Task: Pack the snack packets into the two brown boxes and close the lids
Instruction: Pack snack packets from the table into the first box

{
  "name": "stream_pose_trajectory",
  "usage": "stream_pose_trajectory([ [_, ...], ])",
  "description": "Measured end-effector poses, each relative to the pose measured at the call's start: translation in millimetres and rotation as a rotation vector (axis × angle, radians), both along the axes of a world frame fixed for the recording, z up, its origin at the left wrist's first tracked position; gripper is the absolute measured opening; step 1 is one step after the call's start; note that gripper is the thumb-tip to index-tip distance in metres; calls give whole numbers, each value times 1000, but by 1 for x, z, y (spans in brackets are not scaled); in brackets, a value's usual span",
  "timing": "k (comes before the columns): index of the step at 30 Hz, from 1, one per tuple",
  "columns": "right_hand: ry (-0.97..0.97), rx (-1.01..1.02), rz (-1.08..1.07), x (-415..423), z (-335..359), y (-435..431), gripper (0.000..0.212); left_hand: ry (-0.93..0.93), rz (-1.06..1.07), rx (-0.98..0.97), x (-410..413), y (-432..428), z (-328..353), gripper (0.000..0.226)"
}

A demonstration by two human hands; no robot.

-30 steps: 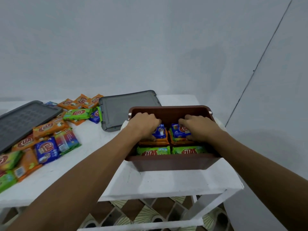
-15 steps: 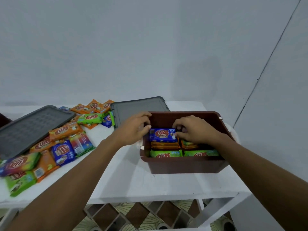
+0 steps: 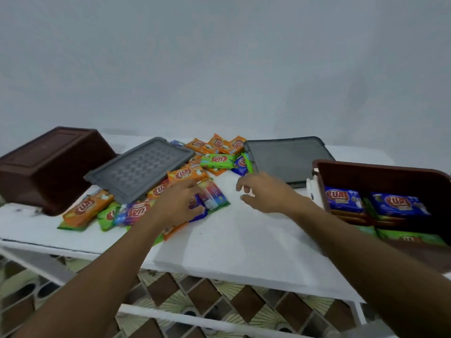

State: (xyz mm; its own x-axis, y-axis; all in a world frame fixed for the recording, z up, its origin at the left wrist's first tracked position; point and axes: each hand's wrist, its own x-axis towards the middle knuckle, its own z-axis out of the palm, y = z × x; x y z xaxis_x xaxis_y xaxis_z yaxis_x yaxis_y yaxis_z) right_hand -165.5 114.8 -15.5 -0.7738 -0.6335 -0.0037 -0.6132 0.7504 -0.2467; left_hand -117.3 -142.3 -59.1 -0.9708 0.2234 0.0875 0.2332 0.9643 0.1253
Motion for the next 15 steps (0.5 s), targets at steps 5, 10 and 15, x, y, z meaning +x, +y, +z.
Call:
stream_pose_trajectory([
  [5, -80, 112, -50, 13, -63, -69, 54, -183, 84, -105, 10, -37, -22, 88],
  [10, 33, 44, -208, 19, -77, -77, 68, -164, 58, -129, -2, -35, -19, 94],
  [15, -60, 128, -282, 14, -61, -78, 70, -189, 71, -80, -8, -32, -19, 97],
])
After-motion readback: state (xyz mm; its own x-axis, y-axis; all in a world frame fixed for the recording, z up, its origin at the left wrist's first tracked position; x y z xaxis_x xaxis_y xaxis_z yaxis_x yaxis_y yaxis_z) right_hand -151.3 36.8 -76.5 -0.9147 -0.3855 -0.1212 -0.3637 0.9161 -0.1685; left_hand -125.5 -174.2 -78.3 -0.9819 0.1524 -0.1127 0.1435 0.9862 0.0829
